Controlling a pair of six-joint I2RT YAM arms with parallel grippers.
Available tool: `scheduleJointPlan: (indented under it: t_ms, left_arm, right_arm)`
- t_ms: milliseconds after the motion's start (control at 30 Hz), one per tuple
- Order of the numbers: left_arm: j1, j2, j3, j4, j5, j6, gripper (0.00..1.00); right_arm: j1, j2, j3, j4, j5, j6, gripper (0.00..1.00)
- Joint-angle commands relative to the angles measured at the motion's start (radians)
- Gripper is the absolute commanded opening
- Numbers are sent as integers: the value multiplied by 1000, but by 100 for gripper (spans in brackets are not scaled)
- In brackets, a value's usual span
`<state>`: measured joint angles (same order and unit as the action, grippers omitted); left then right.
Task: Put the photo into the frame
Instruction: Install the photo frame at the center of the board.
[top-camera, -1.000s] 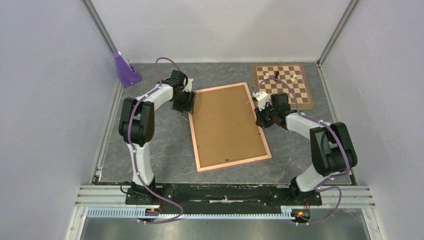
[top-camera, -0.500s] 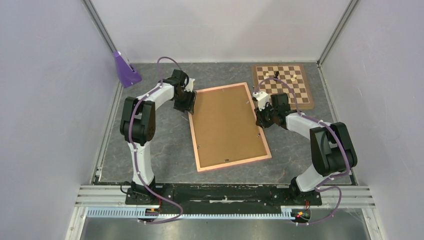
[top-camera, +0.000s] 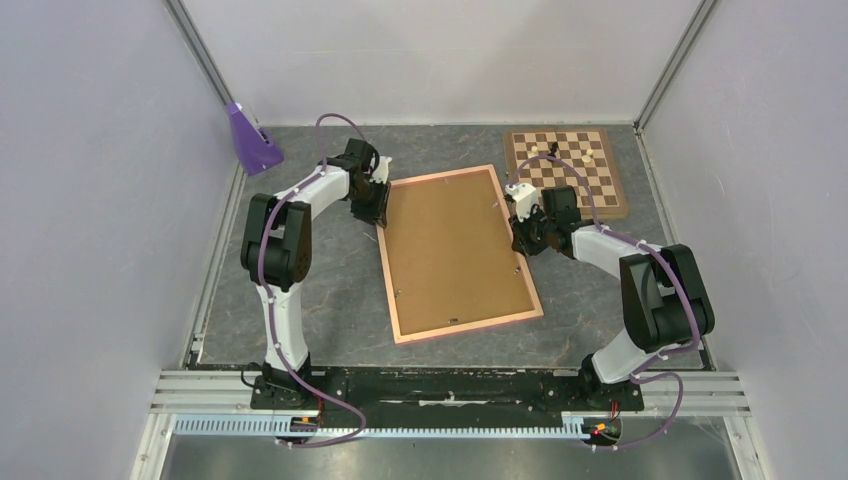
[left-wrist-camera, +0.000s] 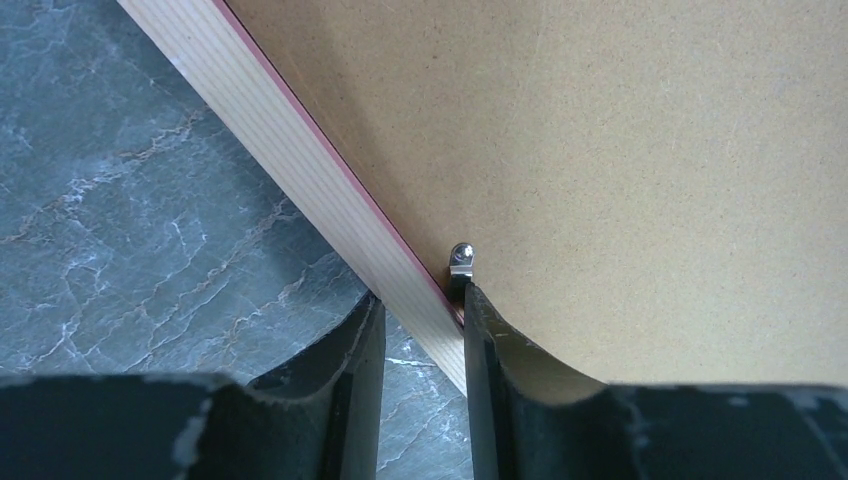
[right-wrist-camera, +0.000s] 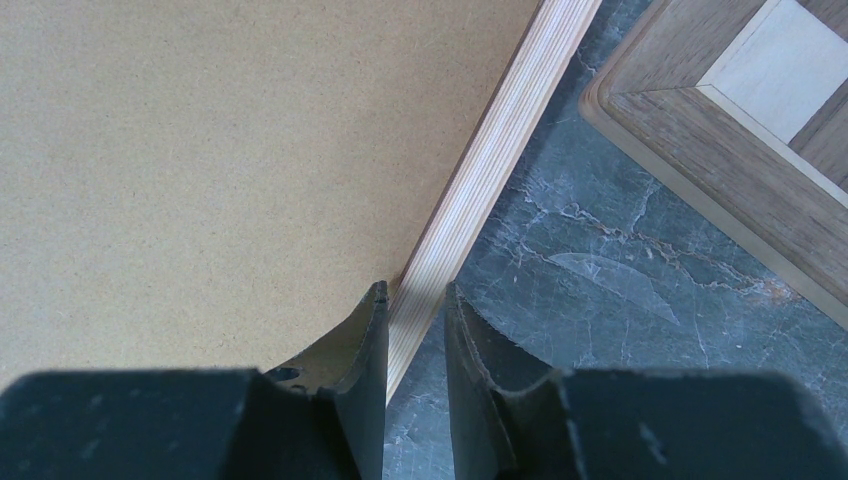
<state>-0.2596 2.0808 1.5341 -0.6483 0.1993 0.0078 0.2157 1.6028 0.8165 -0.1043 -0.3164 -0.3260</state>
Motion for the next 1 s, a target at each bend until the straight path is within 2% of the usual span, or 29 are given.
scheduleJointPlan:
  t_ms: [0,167,367,433,533,600,700,967]
  left_arm:
    - [8,40,2,64,-73,99,17]
    - [6,26,-26,92,-81,136,2]
    - [6,-2,-72,165,-74,166,2]
    - [6,-10,-75,173,-75,161,9]
    - [6,-5,-53,145,-102,114,38]
    - [6,1,-40,121,-93,72,46]
    - [6,20,-14,80,-65,16,52]
    - [9,52,39,27,-33,-38,55]
  right_arm:
    - [2,3,-4,27,-14,-39,13]
    - [2,8,-2,29,-12,-41,12]
    - [2,7,-5,29,-10,-41,12]
    - [1,7,-5,29,-9,-43,13]
    - [1,8,-5,30,-11,-43,12]
    - [0,8,-5,31,-11,-44,12]
    - [0,9,-5,33,-14,-42,12]
    - [0,6,-8,31,-14,-44,12]
